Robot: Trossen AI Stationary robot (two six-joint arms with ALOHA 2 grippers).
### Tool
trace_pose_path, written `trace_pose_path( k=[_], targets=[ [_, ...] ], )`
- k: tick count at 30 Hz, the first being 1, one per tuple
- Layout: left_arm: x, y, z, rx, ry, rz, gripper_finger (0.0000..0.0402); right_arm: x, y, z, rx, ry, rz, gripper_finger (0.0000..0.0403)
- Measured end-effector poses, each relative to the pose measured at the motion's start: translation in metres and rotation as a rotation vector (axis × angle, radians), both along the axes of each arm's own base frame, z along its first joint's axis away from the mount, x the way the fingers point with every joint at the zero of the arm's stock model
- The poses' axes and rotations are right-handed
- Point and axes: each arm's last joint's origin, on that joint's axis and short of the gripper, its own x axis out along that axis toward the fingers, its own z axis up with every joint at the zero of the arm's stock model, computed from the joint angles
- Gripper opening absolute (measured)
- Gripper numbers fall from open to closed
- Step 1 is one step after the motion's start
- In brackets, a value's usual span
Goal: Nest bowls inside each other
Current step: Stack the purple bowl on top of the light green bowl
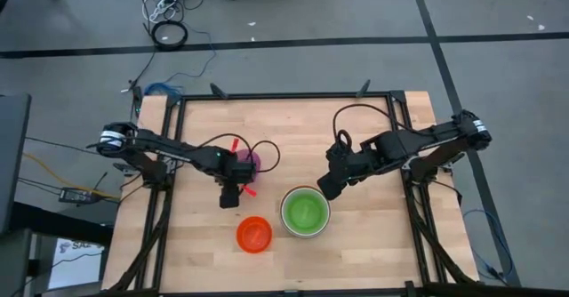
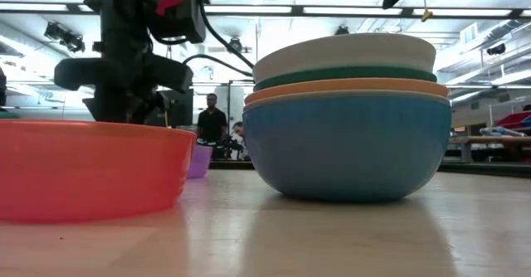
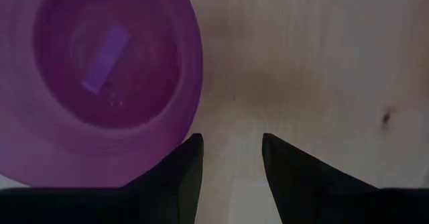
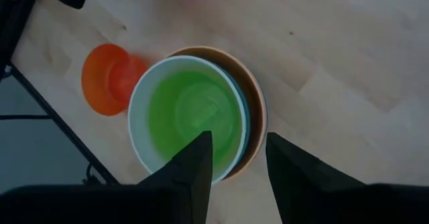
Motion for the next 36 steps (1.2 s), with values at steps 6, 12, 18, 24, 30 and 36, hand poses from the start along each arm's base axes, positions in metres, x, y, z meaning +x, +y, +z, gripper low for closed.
trace_pose_path(
  k=[6,12,18,24,30,36],
  targets=[
    [0.006,-0.002,0.01,-0.057,-0.021,0.011,0.0163,0.0,0.0,0.0,0.01,0.003,-0.004,0.0127],
    [0.016,-0.004,0.03,-0.022,-0.096,-0.106,0.0163,0.0,0.0,0.0,0.01,0.004,-0.004,0.0127],
    [0.022,0.008,0.019,0.02,-0.055,-0.118,0.0163,0.0,0.0,0.0,0.011,0.004,-0.007,0.0127],
    [0.027,0.02,0.003,0.032,0.005,-0.036,0.0163,0.0,0.0,0.0,0.012,0.006,-0.01,0.0127],
    [0.033,0.02,-0.015,-0.066,0.056,-0.029,0.0123,0.0,0.0,0.0,0.011,0.007,-0.012,0.0127],
    [0.037,0.018,-0.01,-0.134,0.048,0.004,0.0011,0.0,0.0,0.0,0.01,0.007,-0.012,0.0127]
  ],
)
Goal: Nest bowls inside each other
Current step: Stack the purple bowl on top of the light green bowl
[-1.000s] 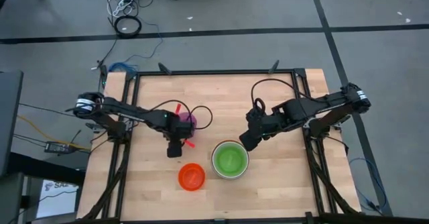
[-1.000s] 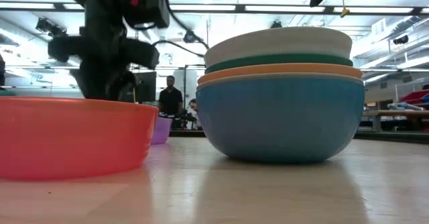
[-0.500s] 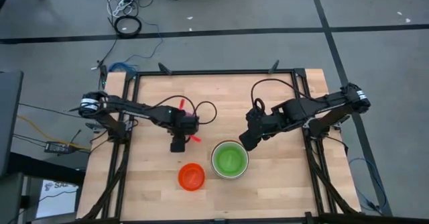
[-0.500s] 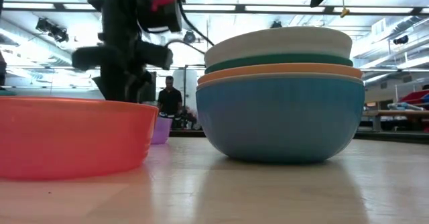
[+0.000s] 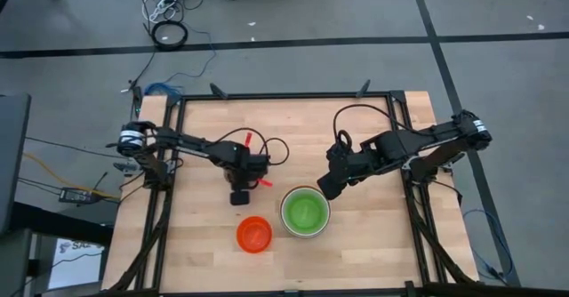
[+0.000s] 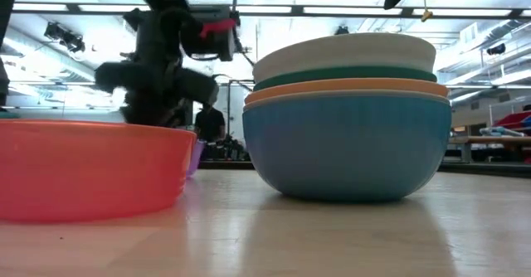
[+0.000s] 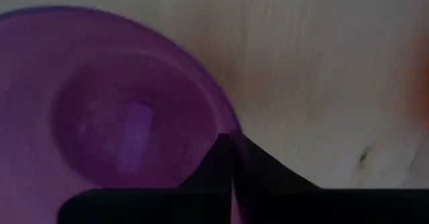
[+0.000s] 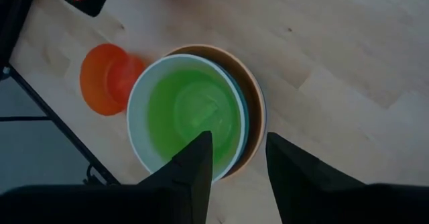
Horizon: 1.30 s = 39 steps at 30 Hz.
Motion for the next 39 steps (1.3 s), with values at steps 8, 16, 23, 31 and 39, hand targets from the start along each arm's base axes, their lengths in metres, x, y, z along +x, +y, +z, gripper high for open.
trace_pose_path(
  k=[8,16,23,31,39],
  targets=[
    [0.022,-0.003,0.101,-0.036,-0.329,-0.056,0.0004,-0.001,-0.002,-0.001,-0.032,0.004,-0.042,0.0127],
    [0.04,-0.04,0.198,-0.149,-0.659,-0.095,0.0002,-0.003,-0.005,0.002,-0.073,-0.029,-0.144,0.0127],
    [0.059,-0.059,0.192,-0.199,-0.699,-0.059,0.0002,-0.014,-0.01,0.015,-0.147,-0.133,-0.263,0.0127],
    [0.101,-0.074,0.151,-0.451,-0.629,-0.026,0.0002,-0.051,-0.015,0.047,-0.245,-0.34,-0.367,0.0123],
    [0.117,-0.079,0.136,-0.603,-0.572,0.084,0.0021,-0.064,-0.017,0.061,-0.229,-0.424,-0.364,0.0115]
  ],
)
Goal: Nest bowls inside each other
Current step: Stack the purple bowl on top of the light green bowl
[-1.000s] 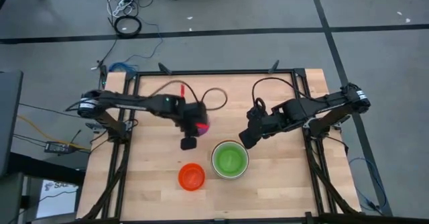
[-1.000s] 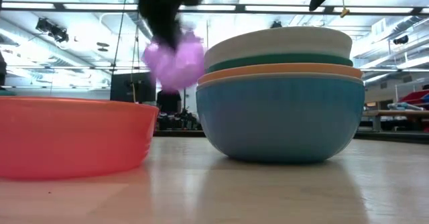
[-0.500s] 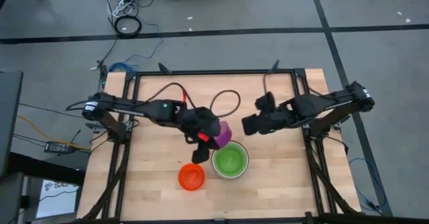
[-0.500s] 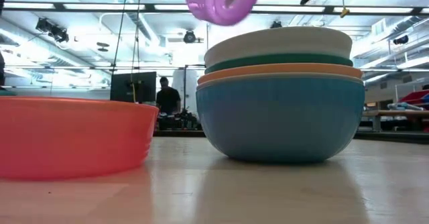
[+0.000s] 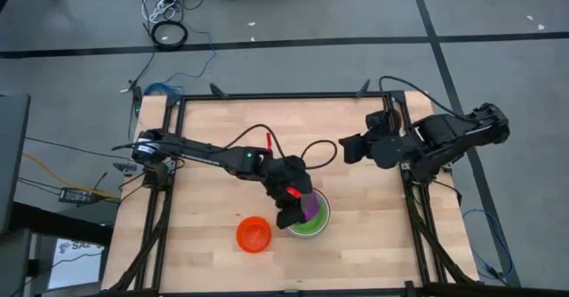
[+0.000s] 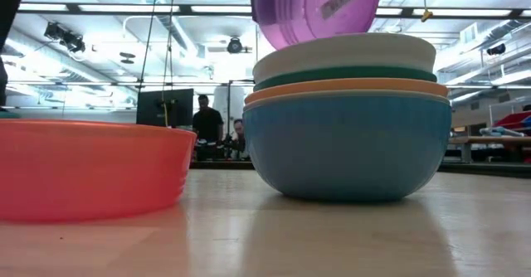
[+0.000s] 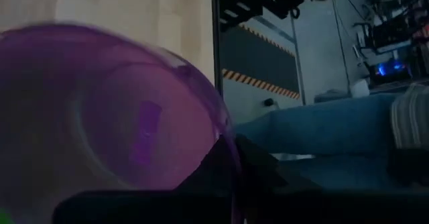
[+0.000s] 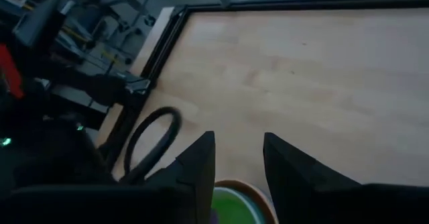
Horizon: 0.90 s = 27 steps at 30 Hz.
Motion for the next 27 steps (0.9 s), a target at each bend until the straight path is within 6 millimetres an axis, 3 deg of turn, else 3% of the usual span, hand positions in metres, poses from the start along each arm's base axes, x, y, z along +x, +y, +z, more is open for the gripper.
trace_pose_path(
  k=[12,27],
  targets=[
    [0.0,0.001,0.0,-0.049,0.048,0.049,0.0109,0.017,0.016,-0.011,0.004,0.043,0.063,0.0114],
    [0.001,0.003,0.0,-0.087,0.086,0.093,0.0116,0.021,0.02,-0.015,0.02,0.063,0.089,0.0114]
  ],
)
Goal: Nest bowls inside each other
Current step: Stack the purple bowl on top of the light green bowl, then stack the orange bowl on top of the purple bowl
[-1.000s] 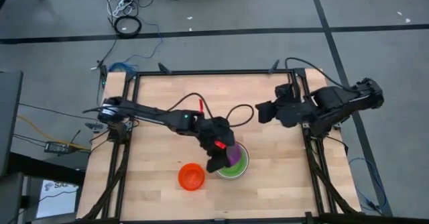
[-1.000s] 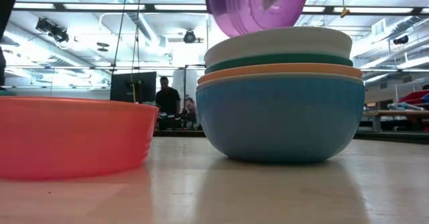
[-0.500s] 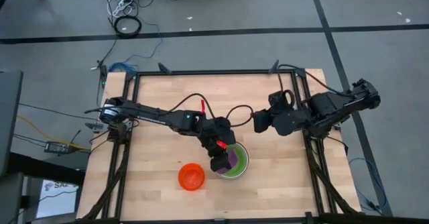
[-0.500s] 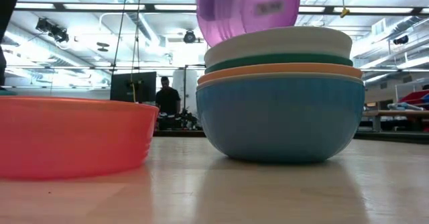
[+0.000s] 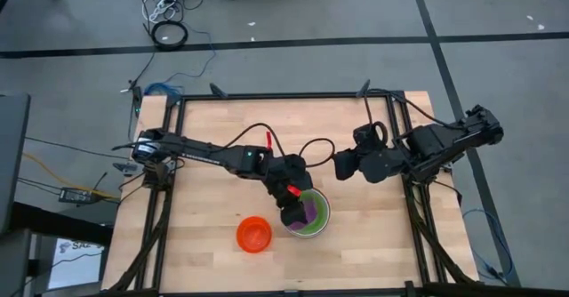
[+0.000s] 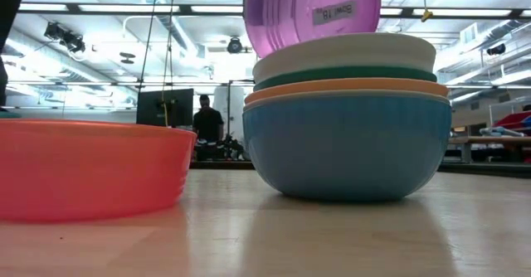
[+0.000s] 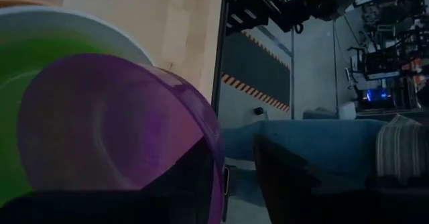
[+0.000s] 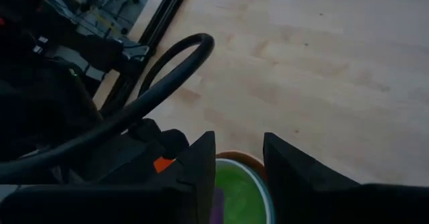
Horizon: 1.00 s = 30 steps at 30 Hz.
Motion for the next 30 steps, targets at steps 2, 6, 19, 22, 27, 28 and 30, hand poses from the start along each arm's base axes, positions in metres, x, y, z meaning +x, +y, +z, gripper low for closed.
trace_pose_path(
  k=[2,6,19,22,27,28,30],
  targets=[
    [0.0,0.0002,-0.0001,-0.009,0.01,0.01,0.0116,0.0,0.0,0.0,0.0,0.0,0.0,0.0114],
    [0.0013,0.0002,0.0013,-0.028,0.01,0.038,0.0116,0.0,0.0001,0.0,0.001,0.0,0.0,0.0114],
    [0.0042,-0.0003,-0.0065,-0.017,0.026,0.024,0.0144,-0.0005,0.0001,-0.0005,0.004,0.009,0.006,0.0113],
    [0.0047,0.0015,-0.0064,-0.011,0.021,0.029,0.0153,-0.0006,0.0001,-0.0006,0.003,0.011,0.007,0.0113],
    [0.0053,0.0052,-0.0063,-0.009,0.019,0.036,0.0166,-0.0008,0.0,-0.0009,0.001,0.015,0.007,0.0113],
    [0.0055,0.0054,-0.0063,-0.01,0.018,0.037,0.0168,-0.0008,0.0,-0.0009,0.001,0.016,0.007,0.0113],
    [0.0056,0.0053,-0.0059,-0.017,0.016,0.031,0.0169,-0.0008,0.0,-0.0009,0.0,0.016,0.007,0.0113]
  ],
)
